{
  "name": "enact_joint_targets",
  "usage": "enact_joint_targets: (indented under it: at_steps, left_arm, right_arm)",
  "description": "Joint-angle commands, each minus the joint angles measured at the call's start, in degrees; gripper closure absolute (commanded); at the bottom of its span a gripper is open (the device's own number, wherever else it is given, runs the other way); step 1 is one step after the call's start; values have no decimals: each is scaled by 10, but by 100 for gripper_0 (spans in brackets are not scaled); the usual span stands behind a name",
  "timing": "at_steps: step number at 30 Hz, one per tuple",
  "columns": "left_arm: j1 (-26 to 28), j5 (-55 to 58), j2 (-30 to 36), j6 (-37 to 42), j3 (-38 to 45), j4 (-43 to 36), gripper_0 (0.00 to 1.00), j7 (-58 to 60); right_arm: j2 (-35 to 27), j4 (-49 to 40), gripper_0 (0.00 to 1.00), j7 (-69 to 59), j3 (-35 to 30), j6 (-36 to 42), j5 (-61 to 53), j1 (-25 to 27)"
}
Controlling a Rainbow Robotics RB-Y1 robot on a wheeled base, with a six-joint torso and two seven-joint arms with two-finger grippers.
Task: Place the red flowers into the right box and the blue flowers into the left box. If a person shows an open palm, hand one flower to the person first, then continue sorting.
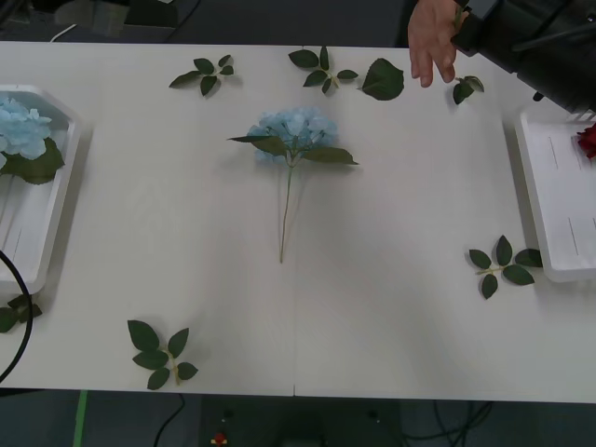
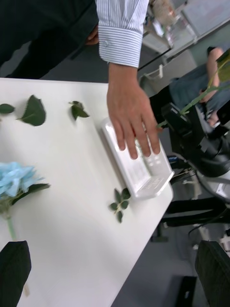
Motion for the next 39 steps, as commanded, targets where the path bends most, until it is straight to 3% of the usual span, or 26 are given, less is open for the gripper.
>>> enact_joint_targets:
  at_steps: [1,6,14,15,16,17,18,39]
  left_arm:
    - [-65,-45,21,95,45,-20,0,108]
    - [-74,-90,21,172,75,-20,0,131]
    - [-74,-92,21,177,76,-20,0,130]
    - [-74,-92,21,177,76,-20,0,130]
    - [-74,-92,21,177,76,-20,0,130]
    - [-74,-92,21,177,76,-20,0,130]
    - [-74,-92,21,177,76,-20,0,130]
    - [-66,-91,17,180,73,-18,0,129]
  right_arm:
    - [29,16,100,13,1,-10,19,-36]
    - [32,22,100,14,4,-10,19,-39]
    - [32,22,100,10,4,-10,14,-39]
    - [33,23,85,9,5,-10,9,-38]
    - [33,23,34,9,7,-11,0,-39]
    - [33,23,13,9,8,-12,-5,-38]
    - [33,23,0,11,11,-16,-11,-39]
    - [18,23,0,8,12,4,-25,-39]
